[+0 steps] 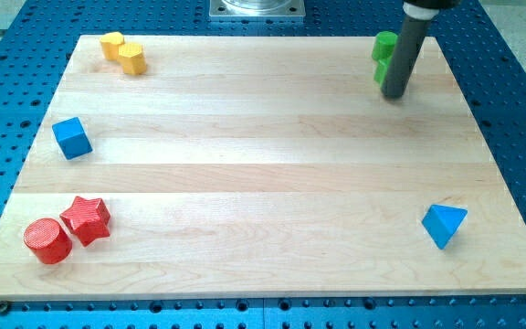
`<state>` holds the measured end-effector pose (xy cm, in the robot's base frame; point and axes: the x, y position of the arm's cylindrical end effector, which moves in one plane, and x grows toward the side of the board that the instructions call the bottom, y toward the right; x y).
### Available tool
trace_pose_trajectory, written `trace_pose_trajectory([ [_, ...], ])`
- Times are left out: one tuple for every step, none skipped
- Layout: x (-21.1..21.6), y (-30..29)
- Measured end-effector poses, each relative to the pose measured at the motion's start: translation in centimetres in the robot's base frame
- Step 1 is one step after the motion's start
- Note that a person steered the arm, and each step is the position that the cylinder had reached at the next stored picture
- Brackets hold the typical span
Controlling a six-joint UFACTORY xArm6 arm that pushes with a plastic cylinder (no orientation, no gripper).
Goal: Move the triangle diagonally to the hexagon
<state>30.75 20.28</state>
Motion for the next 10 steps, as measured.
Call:
trace_pose_trajectory([
  [-0.6, 0.9],
  [4.1, 6.2],
  [13.7, 8.9],
  [23.2, 7.8],
  [24.3, -0.6],
  [21.7, -8.9],
  [22.4, -0.2],
  [25.3, 0.5],
  [24.1, -9.9],
  [21.3, -17.6],
])
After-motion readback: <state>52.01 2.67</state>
